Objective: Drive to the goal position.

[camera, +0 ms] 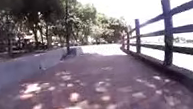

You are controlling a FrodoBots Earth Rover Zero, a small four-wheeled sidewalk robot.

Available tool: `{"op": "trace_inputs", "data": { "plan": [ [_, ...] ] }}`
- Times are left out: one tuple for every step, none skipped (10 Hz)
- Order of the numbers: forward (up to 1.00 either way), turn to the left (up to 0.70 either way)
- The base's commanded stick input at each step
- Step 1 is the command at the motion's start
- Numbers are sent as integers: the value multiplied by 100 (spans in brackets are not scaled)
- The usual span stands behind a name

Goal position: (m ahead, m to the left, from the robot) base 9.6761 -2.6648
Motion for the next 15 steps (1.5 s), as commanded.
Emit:
{"op": "trace_inputs", "data": {
  "plan": [
    [100,-40],
    [100,-40],
    [100,-18],
    [100,0],
    [100,0],
    [100,0],
    [100,0],
    [100,0],
    [100,0],
    [100,0],
    [100,0],
    [100,0],
    [100,-18],
    [100,-40],
    [100,-40]
  ]
}}
